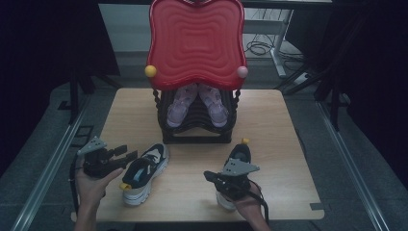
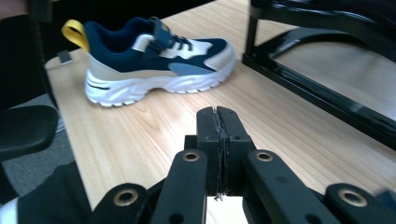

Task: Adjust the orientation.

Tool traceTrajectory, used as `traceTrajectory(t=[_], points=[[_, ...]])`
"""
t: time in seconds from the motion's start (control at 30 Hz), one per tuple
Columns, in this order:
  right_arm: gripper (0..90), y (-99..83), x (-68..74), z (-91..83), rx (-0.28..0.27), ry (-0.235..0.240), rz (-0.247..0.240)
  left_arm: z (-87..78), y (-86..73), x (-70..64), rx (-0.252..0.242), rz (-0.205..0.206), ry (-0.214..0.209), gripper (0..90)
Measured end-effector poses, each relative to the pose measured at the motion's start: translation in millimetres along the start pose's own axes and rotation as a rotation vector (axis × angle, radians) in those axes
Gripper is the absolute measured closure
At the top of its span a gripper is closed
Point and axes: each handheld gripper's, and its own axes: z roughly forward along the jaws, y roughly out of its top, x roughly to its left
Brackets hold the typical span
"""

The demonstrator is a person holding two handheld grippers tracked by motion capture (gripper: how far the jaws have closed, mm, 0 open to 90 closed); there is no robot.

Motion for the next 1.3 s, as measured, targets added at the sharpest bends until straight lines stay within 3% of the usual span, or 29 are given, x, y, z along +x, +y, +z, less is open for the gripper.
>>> traceTrajectory(t=[0.33, 0.67, 1.3], points=[[89.6, -17.4, -12.3, -6.2, 0.045, -0.049, 0.03, 8.3, 2.5, -1.7, 0.02, 0.01, -0.017, 44.3], [89.7, -21.6, -13.3, -1.5, 0.07, -0.043, 0.032, 6.8, 2.7, -3.0, 0.018, 0.012, -0.02, 44.2], [89.7, -37.8, -17.5, 0.6, 0.166, -0.087, 0.027, 9.5, -0.9, -3.3, 0.038, 0.013, -0.016, 43.7]])
